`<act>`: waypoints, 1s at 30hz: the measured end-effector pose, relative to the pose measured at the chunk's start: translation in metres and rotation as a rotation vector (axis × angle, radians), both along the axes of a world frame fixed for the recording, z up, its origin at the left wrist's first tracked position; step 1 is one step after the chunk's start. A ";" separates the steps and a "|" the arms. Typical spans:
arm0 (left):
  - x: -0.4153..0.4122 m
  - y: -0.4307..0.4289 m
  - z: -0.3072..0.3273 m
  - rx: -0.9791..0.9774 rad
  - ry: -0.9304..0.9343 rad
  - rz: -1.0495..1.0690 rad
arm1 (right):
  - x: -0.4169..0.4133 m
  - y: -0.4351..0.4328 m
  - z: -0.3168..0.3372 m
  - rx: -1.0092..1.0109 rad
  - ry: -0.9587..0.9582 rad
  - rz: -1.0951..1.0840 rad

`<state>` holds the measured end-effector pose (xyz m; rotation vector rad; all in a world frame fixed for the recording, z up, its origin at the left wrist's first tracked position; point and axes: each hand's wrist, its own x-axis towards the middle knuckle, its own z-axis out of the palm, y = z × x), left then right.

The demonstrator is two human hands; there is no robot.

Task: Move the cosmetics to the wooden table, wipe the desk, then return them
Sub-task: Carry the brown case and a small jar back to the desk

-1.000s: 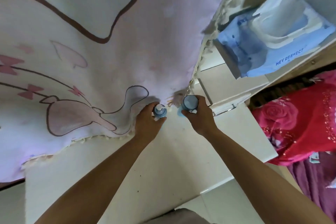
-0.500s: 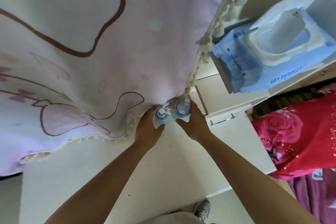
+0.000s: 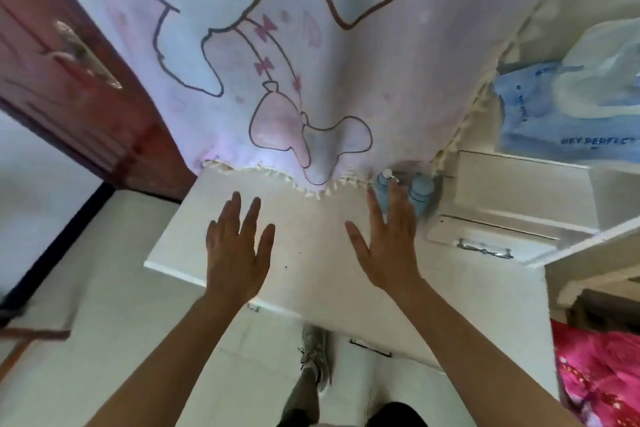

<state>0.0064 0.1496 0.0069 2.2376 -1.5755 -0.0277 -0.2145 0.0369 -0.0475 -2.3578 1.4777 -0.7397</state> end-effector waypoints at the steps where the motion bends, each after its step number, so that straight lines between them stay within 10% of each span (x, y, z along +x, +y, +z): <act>1: 0.011 0.021 0.010 0.008 -0.008 0.064 | 0.017 0.010 0.004 -0.020 0.022 0.082; 30: 0.441 0.673 0.135 -0.029 -0.209 1.179 | 0.691 0.518 0.141 -0.265 0.028 1.237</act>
